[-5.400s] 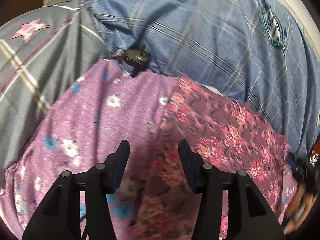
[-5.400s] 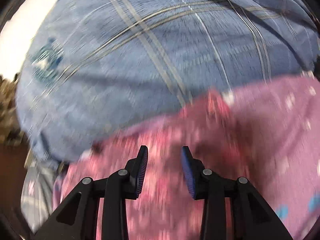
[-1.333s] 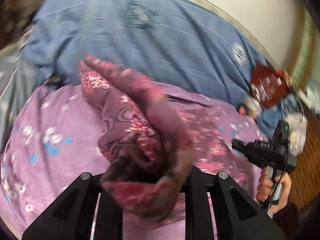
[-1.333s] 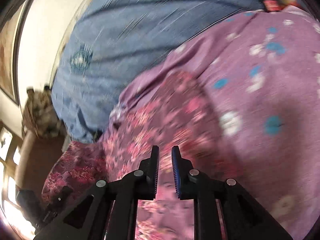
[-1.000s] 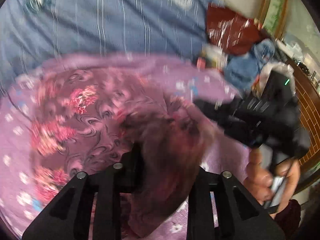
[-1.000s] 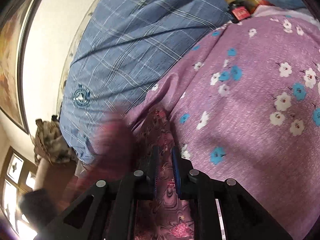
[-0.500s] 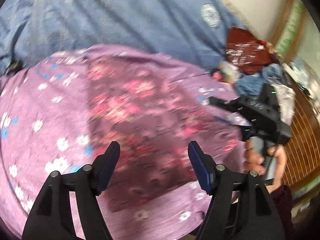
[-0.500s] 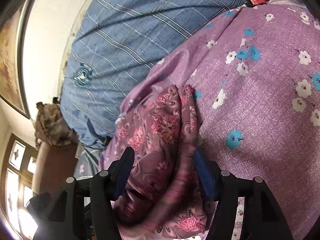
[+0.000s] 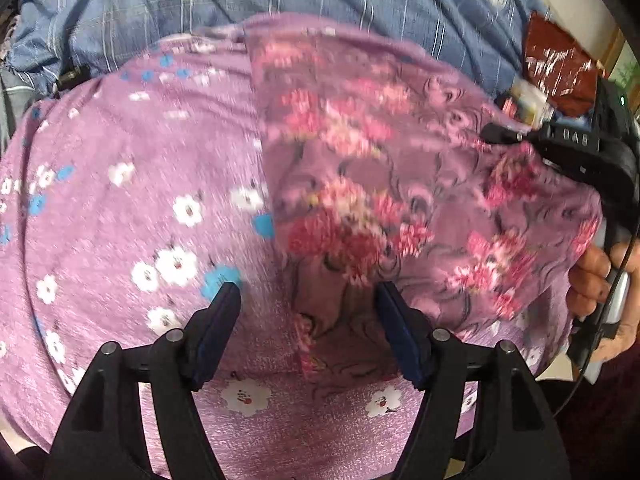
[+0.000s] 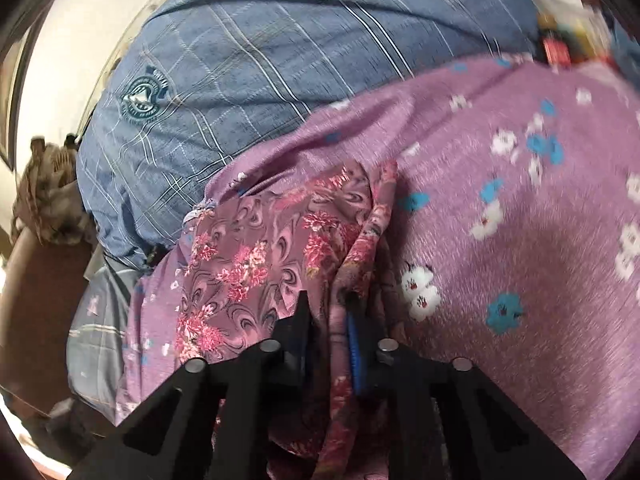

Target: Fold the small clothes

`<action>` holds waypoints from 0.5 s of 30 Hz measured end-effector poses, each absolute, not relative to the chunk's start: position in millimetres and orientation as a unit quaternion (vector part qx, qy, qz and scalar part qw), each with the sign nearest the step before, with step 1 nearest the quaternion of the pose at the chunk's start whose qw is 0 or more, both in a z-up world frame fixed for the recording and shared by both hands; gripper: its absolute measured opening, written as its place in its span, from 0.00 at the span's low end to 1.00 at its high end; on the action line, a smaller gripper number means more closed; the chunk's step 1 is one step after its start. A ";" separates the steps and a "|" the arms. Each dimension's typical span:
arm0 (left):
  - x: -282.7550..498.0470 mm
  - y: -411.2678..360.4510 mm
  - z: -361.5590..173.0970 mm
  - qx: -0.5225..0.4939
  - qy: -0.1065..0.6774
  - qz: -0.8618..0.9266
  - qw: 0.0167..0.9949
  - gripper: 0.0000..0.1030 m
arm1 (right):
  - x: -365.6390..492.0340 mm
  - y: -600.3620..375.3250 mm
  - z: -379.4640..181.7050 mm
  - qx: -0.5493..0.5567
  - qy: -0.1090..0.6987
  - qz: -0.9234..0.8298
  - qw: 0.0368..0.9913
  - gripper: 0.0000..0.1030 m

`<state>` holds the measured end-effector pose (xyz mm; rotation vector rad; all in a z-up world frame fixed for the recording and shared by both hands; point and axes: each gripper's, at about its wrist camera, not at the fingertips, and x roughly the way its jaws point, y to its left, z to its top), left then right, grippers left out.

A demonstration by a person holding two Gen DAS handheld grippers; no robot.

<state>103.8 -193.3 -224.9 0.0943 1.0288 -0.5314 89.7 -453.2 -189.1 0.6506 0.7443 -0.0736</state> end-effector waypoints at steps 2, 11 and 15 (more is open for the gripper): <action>99.5 -187.6 -208.2 0.042 0.444 -0.248 0.860 0.68 | 80.5 -454.7 -177.8 0.318 0.324 -0.014 0.891 0.12; 98.1 -208.3 -228.8 0.074 0.454 -0.235 0.856 0.68 | 91.3 -474.6 -215.8 0.331 0.384 -0.033 0.861 0.36; 94.3 -203.4 -230.8 0.060 0.456 -0.236 0.856 0.68 | 70.5 -501.7 -215.7 0.382 0.367 -0.046 0.847 0.56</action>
